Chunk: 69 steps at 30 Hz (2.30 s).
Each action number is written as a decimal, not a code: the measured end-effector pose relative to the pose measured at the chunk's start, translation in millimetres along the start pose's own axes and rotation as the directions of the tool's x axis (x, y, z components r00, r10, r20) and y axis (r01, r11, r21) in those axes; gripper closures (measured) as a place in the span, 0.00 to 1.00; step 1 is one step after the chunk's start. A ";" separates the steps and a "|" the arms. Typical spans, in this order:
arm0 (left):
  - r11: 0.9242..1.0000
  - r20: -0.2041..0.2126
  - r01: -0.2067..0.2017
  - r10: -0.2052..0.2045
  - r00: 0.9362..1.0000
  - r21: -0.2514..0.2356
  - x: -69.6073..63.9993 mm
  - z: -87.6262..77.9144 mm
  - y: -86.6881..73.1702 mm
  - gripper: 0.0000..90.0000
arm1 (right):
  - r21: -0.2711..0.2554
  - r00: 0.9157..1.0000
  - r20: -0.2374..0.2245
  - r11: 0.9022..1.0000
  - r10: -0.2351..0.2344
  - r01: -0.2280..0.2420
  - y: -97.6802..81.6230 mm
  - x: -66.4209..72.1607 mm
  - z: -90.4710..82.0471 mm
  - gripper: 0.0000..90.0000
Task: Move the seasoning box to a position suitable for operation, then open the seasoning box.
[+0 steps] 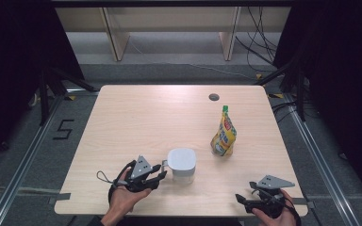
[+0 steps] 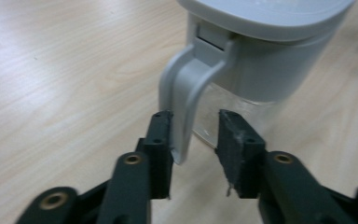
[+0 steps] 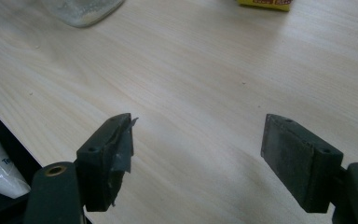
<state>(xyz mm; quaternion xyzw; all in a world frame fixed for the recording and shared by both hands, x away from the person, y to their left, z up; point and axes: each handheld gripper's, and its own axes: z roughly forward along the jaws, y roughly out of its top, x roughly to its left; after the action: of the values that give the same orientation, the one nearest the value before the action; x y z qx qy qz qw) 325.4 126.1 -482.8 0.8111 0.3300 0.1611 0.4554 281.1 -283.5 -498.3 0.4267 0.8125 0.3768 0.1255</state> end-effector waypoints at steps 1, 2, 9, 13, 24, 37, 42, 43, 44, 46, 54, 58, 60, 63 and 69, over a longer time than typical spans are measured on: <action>1.000 0.010 0.003 -0.003 1.000 0.008 -1.2 -2.5 -0.3 0.65 | 0.008 0.999 0.006 0.999 0.033 -0.033 -0.3 2.3 -1.0 0.29; 1.000 0.011 0.006 -0.006 1.000 -0.001 -2.4 -4.6 0.0 0.63 | 0.011 0.999 0.004 0.999 0.041 -0.041 -0.3 2.8 -1.1 0.29; 1.000 0.039 0.026 -0.026 0.999 -0.012 -2.3 -19.2 10.8 0.51 | 0.006 1.000 0.005 1.000 0.001 -0.001 0.2 -1.1 -0.6 0.29; 0.999 0.043 0.039 -0.038 0.998 -0.031 -1.6 -23.5 14.9 0.48 | 0.013 1.000 0.013 1.000 0.026 -0.026 -0.1 1.4 -1.8 0.29; 0.996 0.061 0.064 -0.059 0.996 -0.069 -1.3 -35.3 39.7 0.46 | 0.008 1.000 0.023 1.000 0.014 -0.014 -0.1 0.6 -1.3 0.29; 0.994 0.066 0.011 -0.004 0.998 -0.107 5.6 -34.8 62.0 0.80 | 0.003 1.000 0.022 1.000 -0.001 0.001 0.4 0.0 -1.0 0.29; 0.993 0.054 -0.009 0.016 0.998 -0.116 8.2 -32.1 66.3 0.94 | 0.003 0.999 0.023 1.000 0.028 -0.028 0.6 2.5 -0.4 0.29; 0.993 0.050 -0.003 0.009 0.999 -0.116 8.6 -31.3 67.1 0.95 | 0.001 1.000 0.024 1.000 0.004 -0.004 1.0 0.7 -0.4 0.29; 0.993 0.053 0.007 -0.001 0.999 -0.121 8.8 -29.6 67.9 0.95 | 0.004 0.999 0.019 1.000 0.031 -0.031 0.8 3.2 -0.5 0.29; 0.993 0.051 0.002 0.004 0.999 -0.118 9.4 -26.2 70.0 0.95 | 0.000 1.000 0.008 1.000 0.013 -0.013 1.7 2.0 -0.2 0.29; 0.997 0.058 0.000 0.004 0.998 -0.072 7.3 -11.8 67.9 0.96 | -0.014 0.999 -0.008 0.999 0.032 -0.032 3.4 6.4 -1.1 0.28; 0.998 0.057 -0.014 0.018 0.998 -0.068 7.0 -8.2 64.9 0.96 | -0.033 0.999 -0.025 0.999 0.020 -0.021 3.9 5.3 -0.4 0.26; 0.998 0.051 -0.024 0.027 0.998 -0.060 6.4 -7.0 64.0 0.96 | -0.047 1.000 -0.011 0.999 -0.008 0.008 4.9 4.0 -0.6 0.24; 0.998 0.048 -0.027 0.030 0.998 -0.060 5.8 -7.4 63.5 0.96 | -0.063 1.000 -0.017 0.998 0.003 -0.004 6.4 4.9 -0.2 0.22; 0.997 0.049 -0.015 0.019 0.999 -0.077 6.3 -6.7 61.5 0.96 | -0.116 0.998 -0.054 0.993 0.016 -0.022 12.1 10.0 1.3 0.27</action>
<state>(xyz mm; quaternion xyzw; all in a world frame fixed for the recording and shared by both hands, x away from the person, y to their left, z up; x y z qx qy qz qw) 350.1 112.0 -427.5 0.7995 0.3054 0.1573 0.4927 283.0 -270.7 -489.3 0.4162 0.7880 0.4361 0.1250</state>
